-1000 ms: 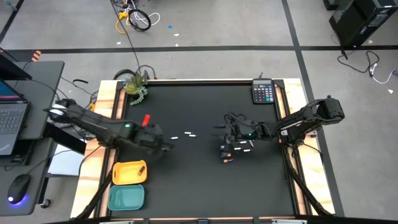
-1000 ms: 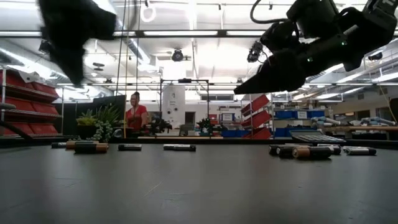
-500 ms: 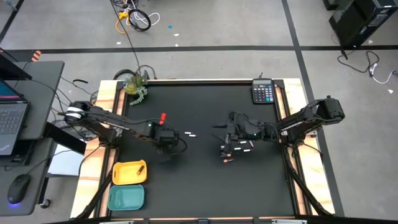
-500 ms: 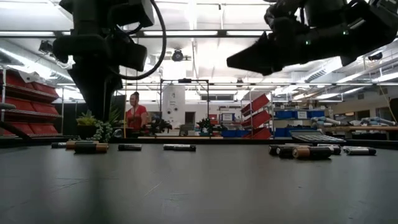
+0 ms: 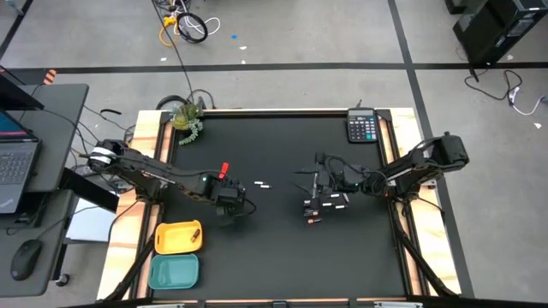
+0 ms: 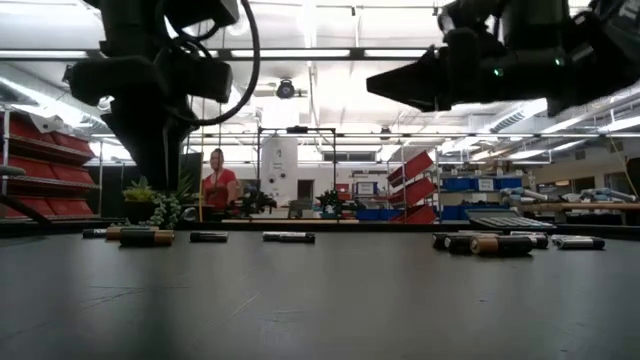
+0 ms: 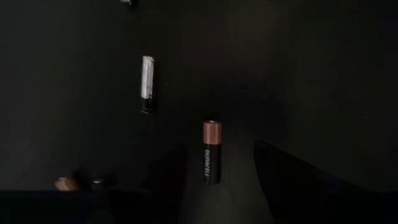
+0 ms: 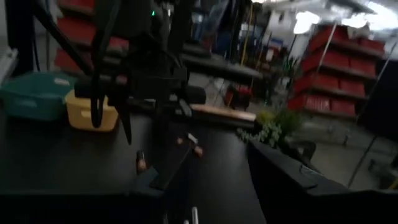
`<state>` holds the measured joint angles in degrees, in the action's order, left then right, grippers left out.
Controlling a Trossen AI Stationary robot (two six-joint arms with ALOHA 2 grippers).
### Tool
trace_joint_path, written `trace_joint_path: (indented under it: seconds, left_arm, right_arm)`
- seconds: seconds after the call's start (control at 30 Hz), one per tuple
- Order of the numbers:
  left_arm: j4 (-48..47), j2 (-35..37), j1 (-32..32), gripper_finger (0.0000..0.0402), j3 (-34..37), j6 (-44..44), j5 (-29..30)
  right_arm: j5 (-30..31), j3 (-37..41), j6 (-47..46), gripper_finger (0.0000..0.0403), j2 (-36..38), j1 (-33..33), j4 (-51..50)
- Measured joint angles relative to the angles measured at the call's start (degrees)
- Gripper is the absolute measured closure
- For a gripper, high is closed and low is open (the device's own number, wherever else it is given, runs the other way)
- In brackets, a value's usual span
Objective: Sort batteries
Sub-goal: Put the black battery into the yellow bin
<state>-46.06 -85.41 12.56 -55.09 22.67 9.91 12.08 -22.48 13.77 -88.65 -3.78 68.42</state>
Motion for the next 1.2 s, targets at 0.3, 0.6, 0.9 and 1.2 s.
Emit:
trace_joint_path:
  seconds: [0.3,0.6,0.9,1.2]
  left_arm:
    - [4.34,0.31,2.25,0.0241,4.38,2.83,1.01]
    - [10.48,0.71,2.08,0.0245,9.53,3.18,1.45]
    - [15.64,1.55,0.58,0.0245,13.4,3.96,0.78]
    - [22.63,1.75,-2.49,0.0268,18.3,5.85,-2.98]
  right_arm:
    - [-3.33,-0.68,1.01,0.0234,-9.65,0.28,9.4]
    - [-7.55,-1.81,2.87,0.0234,-9.72,0.96,9.32]
    - [-12.38,-1.77,1.34,0.0234,-9.64,3.27,7.62]
    - [-16.68,-1.75,0.33,0.0234,-9.61,4.41,5.65]
